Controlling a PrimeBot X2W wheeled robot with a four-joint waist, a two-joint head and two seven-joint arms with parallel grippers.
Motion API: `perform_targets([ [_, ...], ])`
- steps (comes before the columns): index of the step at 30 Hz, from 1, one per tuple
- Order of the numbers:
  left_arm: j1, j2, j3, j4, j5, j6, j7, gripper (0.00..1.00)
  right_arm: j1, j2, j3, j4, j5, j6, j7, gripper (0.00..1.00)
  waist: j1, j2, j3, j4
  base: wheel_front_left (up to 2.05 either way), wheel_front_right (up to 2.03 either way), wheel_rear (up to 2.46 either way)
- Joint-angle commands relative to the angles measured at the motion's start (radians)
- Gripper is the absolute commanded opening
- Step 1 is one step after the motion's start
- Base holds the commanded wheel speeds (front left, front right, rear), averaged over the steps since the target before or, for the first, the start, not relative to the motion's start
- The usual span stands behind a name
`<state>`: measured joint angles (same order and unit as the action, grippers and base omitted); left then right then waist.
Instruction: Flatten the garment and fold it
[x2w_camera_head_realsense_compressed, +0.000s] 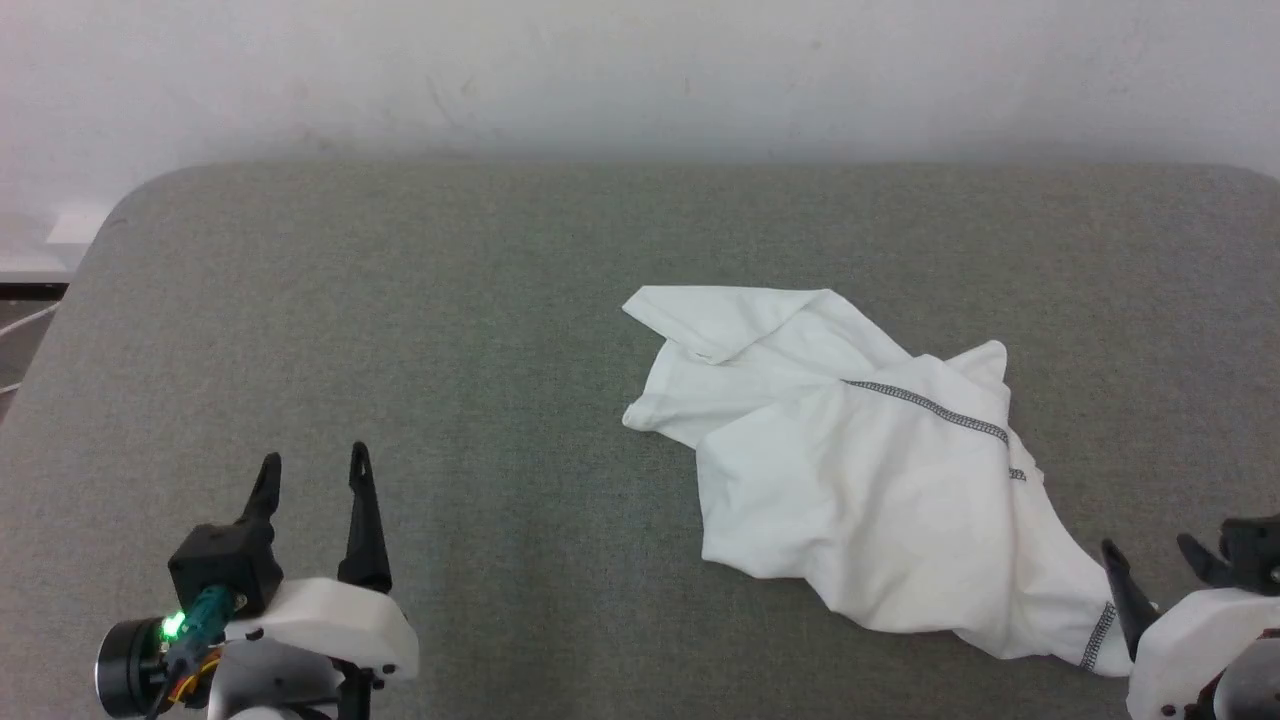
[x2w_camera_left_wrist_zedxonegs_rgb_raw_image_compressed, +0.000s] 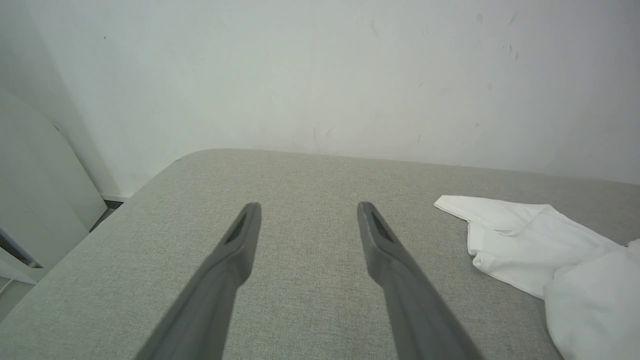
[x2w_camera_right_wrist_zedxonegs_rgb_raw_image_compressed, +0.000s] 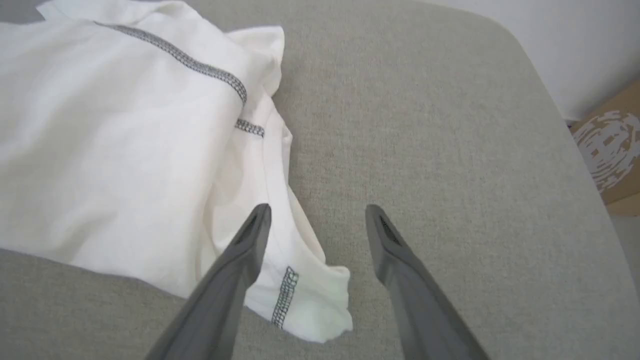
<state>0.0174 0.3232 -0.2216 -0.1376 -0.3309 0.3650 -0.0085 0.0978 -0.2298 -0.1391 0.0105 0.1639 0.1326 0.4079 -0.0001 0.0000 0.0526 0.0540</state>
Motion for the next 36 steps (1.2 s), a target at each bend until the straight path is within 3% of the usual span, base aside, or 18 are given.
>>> perform_targets([
  [1, 0.012, 0.008, -0.001, 0.002, -0.009, 0.007, 0.007, 1.00, -0.002, 0.024, -0.019, -0.031, -0.022, -0.002, -0.067, 1.00, 0.0001, 0.0000, -0.012, 0.000, 0.00, 0.00, 0.00],
  [6, 0.025, 0.015, -0.009, 0.007, -0.005, 0.017, 0.037, 1.00, -0.009, 0.063, 0.000, -0.116, -0.024, -0.002, -0.199, 1.00, 0.0001, 0.0000, -0.038, -0.009, 0.00, 0.00, 0.00],
  [15, -0.037, -0.004, -0.061, 0.013, -0.004, 0.005, 0.103, 1.00, -0.010, 0.065, 0.108, -0.253, 0.026, -0.002, -0.242, 1.00, 0.0001, 0.0000, -0.031, -0.032, 0.00, 0.00, 0.00],
  [26, -0.240, -0.091, -0.201, 0.076, -0.038, -0.090, 0.262, 1.00, -0.012, 0.080, 0.150, -0.342, 0.025, -0.002, -0.209, 1.00, 0.0001, 0.0000, 0.021, -0.090, 0.00, 0.00, 0.00],
  [36, -0.480, -0.196, -0.301, 0.285, -0.111, -0.188, 0.481, 1.00, -0.052, 0.079, 0.170, -0.351, 0.009, -0.002, -0.230, 1.00, 0.0001, 0.0000, 0.099, -0.164, 0.00, 0.00, 0.00],
])
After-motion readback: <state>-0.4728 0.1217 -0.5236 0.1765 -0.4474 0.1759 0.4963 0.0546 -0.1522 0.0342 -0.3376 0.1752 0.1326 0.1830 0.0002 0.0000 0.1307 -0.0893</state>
